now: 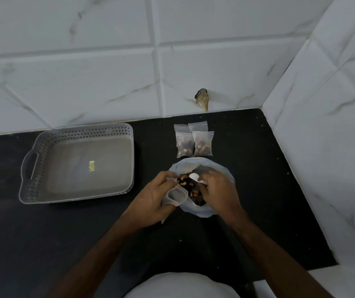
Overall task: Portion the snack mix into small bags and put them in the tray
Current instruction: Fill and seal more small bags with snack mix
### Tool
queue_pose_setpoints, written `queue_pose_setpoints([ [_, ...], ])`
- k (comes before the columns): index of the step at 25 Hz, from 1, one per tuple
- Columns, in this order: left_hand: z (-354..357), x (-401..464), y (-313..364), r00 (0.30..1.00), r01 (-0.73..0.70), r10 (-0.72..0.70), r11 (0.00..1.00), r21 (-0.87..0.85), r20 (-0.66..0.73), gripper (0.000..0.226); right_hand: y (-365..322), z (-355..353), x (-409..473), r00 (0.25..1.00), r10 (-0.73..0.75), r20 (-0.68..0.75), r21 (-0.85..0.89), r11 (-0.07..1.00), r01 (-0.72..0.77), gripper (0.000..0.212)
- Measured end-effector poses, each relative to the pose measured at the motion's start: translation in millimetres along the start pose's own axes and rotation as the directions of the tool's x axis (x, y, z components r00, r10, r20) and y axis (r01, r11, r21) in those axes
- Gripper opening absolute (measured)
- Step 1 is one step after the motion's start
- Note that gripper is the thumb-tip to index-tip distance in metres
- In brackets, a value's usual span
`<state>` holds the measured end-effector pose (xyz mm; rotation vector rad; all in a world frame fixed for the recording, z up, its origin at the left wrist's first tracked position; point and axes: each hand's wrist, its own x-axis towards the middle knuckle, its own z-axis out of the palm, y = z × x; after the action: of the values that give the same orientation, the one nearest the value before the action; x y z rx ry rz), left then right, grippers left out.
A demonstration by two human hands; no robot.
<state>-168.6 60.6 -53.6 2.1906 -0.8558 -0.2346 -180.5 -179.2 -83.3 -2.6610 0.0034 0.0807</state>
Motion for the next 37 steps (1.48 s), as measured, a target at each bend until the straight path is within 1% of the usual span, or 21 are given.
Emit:
queue_pose_setpoints([
  [1,4,-3,1,0.998,0.032,-0.036,0.997,-0.071,-0.048,0.028,-1,5,0,0.999,0.05,0.016,0.066,0.997,-0.051,0.023],
  [2,7,-6,2,0.991,0.072,-0.088,0.987,-0.145,-0.102,0.022,0,10,0,0.997,0.072,0.036,0.093,0.993,-0.076,0.025],
  [4,14,-10,4,0.961,0.154,-0.208,0.95,-0.271,-0.184,0.02,-1,16,2,0.992,0.093,0.082,0.069,0.993,-0.099,0.027],
  [5,16,-12,3,0.948,0.182,-0.252,0.93,-0.319,-0.196,0.023,-2,16,3,0.992,0.088,0.086,0.061,0.994,-0.093,0.027],
  [6,19,-14,4,0.94,0.205,-0.284,0.912,-0.355,-0.187,0.026,-4,15,4,0.995,0.067,0.078,0.061,0.996,-0.072,0.026],
  [8,23,-15,5,0.925,0.295,-0.367,0.858,-0.42,-0.101,0.034,-8,12,5,0.997,0.052,0.055,0.081,0.995,-0.057,0.023],
  [11,32,-10,0,0.855,0.462,-0.517,0.714,-0.527,0.049,0.033,-12,8,5,0.995,0.092,0.026,0.134,0.987,-0.094,0.023],
  [13,36,-6,-6,0.818,0.507,-0.567,0.624,-0.594,0.102,0.033,-13,10,6,0.993,0.113,0.016,0.138,0.984,-0.114,0.025],
  [15,37,-4,-10,0.799,0.523,-0.583,0.557,-0.645,0.145,0.033,-15,14,6,0.992,0.123,-0.017,0.101,0.988,-0.121,0.025],
  [17,40,-4,-9,0.788,0.519,-0.595,0.502,-0.692,0.16,0.027,-19,16,6,0.99,0.138,-0.042,0.047,0.99,-0.136,0.024],
  [20,44,-1,-4,0.793,0.469,-0.593,0.443,-0.764,0.142,0.027,-22,15,6,0.987,0.16,-0.008,0.009,0.987,-0.16,0.022],
  [22,45,4,-1,0.797,0.431,-0.586,0.39,-0.814,0.142,0.029,-20,13,5,0.977,0.198,0.072,0.07,0.977,-0.203,0.021],
  [25,46,8,4,0.81,0.382,-0.57,0.335,-0.861,0.138,0.031,-18,6,3,0.95,0.257,0.179,0.274,0.914,-0.299,0.017],
  [26,47,8,4,0.818,0.371,-0.559,0.329,-0.869,0.138,0.035,-16,6,2,0.938,0.278,0.207,0.322,0.886,-0.334,0.017],
  [28,49,7,3,0.824,0.381,-0.55,0.362,-0.851,0.135,0.042,-13,3,3,0.897,0.337,0.287,0.392,0.813,-0.431,0.02],
  [31,49,5,2,0.8,0.441,-0.595,0.49,-0.752,0.081,0.061,-18,-5,3,0.795,0.418,0.439,0.526,0.597,-0.605,0.025],
  [32,48,4,2,0.804,0.445,-0.593,0.544,-0.711,0.05,0.06,-20,-10,3,0.778,0.426,0.463,0.545,0.555,-0.628,0.025],
  [35,42,1,2,0.845,0.416,-0.535,0.685,-0.598,-0.025,0.046,-21,-22,3,0.769,0.425,0.477,0.566,0.521,-0.639,0.021],
  [37,36,0,4,0.87,0.385,-0.489,0.752,-0.535,-0.06,0.044,-17,-28,1,0.764,0.422,0.489,0.586,0.49,-0.645,0.021],
])
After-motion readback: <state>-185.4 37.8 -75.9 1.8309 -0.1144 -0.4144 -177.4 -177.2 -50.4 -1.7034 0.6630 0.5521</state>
